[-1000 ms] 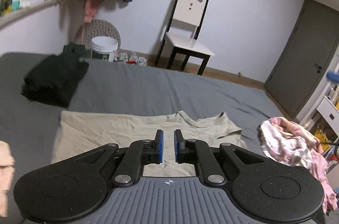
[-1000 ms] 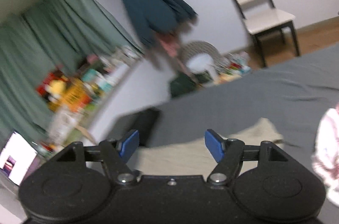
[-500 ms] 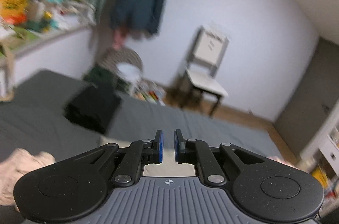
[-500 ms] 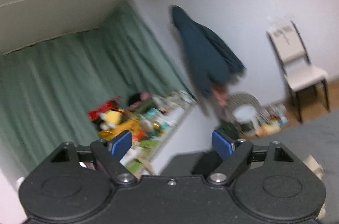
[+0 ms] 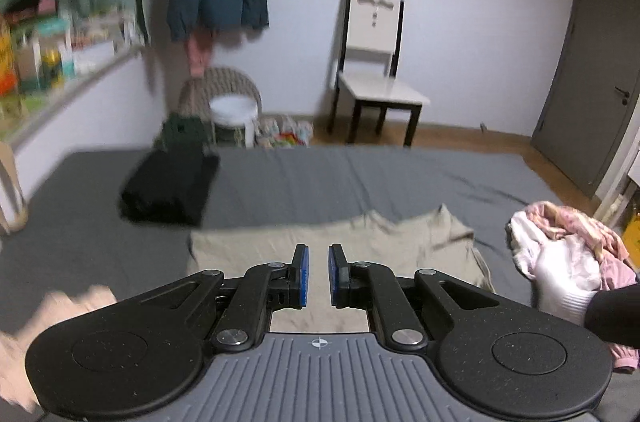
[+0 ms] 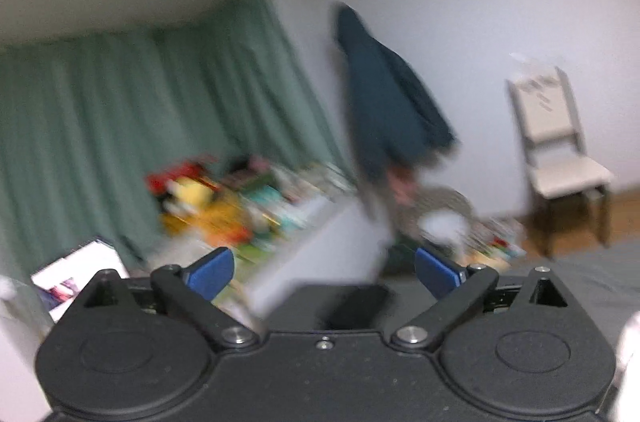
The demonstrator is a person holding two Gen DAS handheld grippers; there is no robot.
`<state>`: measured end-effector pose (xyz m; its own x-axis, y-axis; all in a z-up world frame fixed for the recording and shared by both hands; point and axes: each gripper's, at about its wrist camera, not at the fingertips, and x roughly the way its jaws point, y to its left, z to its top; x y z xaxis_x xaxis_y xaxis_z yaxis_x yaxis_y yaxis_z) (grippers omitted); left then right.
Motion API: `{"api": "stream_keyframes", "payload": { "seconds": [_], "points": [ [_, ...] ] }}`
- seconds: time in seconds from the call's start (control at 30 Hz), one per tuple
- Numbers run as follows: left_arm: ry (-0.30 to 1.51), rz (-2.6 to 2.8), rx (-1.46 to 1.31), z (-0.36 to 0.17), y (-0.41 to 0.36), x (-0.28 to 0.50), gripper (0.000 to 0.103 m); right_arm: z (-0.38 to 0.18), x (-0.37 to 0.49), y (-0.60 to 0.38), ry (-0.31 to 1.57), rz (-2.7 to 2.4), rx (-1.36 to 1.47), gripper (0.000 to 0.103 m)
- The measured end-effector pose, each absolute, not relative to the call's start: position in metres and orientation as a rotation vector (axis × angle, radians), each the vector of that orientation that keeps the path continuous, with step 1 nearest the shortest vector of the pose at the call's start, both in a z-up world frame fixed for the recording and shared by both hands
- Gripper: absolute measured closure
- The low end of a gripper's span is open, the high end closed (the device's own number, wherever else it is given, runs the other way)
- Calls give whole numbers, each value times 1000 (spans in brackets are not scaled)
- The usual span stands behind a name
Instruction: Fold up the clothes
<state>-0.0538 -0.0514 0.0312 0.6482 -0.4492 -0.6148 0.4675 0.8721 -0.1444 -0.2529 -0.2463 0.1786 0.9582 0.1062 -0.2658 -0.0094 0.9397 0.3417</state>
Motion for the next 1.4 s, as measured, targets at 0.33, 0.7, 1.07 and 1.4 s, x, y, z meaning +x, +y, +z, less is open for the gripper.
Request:
{"api": "stream_keyframes", "payload": {
  "seconds": [0.33, 0.7, 1.07, 1.4],
  "points": [
    [927, -588, 119, -12, -53, -23, 95, 50, -116, -348, 888, -44, 319, 30],
    [1092, -747, 267, -91, -9, -17, 30, -49, -104, -323, 1344, -3, -108, 13],
    [1248, -580, -147, -148, 38, 4, 59, -67, -70, -308, 1460, 115, 275, 13],
    [1316, -478, -228, -179, 49, 6, 77, -62, -77, -297, 1458, 185, 296, 13]
  ]
}}
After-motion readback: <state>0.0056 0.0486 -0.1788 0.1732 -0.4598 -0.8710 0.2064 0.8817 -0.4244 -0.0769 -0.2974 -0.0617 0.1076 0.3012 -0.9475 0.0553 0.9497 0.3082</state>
